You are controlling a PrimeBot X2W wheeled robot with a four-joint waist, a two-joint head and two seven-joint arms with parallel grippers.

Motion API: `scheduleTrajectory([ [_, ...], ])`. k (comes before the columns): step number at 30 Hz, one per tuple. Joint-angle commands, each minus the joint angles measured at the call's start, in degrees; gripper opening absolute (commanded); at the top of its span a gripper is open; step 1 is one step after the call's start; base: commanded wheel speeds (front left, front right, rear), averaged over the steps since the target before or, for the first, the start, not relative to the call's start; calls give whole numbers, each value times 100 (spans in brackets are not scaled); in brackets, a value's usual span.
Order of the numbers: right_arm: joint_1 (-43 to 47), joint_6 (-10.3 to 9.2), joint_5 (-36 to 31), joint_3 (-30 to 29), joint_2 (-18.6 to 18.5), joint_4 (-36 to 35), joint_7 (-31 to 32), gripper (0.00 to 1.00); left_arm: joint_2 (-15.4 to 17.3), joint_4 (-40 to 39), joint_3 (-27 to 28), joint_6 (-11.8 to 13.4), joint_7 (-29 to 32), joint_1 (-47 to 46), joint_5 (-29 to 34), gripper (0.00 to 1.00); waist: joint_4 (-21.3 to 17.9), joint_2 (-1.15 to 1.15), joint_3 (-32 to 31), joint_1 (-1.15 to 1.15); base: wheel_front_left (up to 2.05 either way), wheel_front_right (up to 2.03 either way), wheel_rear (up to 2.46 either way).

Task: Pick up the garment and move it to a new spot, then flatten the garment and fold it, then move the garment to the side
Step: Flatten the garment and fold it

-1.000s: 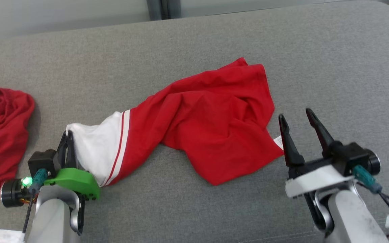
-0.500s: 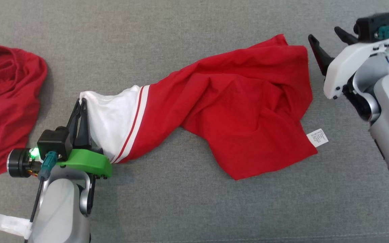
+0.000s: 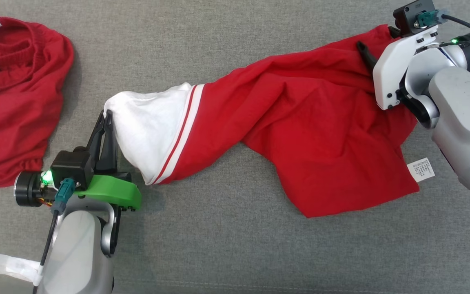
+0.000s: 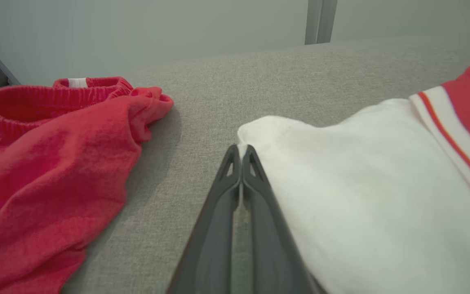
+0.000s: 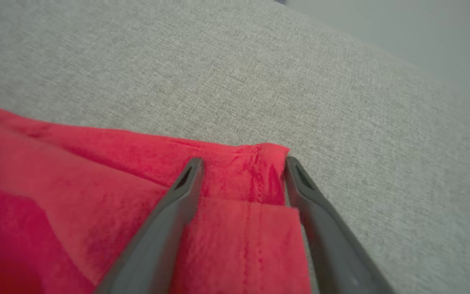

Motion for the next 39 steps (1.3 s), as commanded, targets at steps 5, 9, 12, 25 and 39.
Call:
scheduleTrajectory([
  [5, -126, -1, 157, 519, 30, 277, -357, 3, 47, -20, 36, -10, -1, -58, 53, 0, 22, 0, 18, 0, 0, 0, 0],
  [9, -344, -6, 173, 777, -95, 347, -936, 0, 135, -105, 58, 16, -1, -96, 105, 0, -43, 0, -29, 0, 0, 0, 0],
  [12, -480, -6, 288, 833, -121, 373, -1354, 0, 249, -279, 61, -22, -1, -170, 165, 0, -138, 0, -108, 0, 0, 0, 0],
  [25, -1783, -6, 922, 693, -419, 107, -2139, 0, 1520, -933, -327, -333, 130, -2219, 609, 0, -699, 0, -142, 0, 0, 0, 0],
  [39, -4417, -6, -1175, -1274, -140, 563, -2582, 0, 2213, 442, -1600, -368, 31, -7208, 1025, 0, -1112, 0, 931, 0, 0, 0, 0],
])
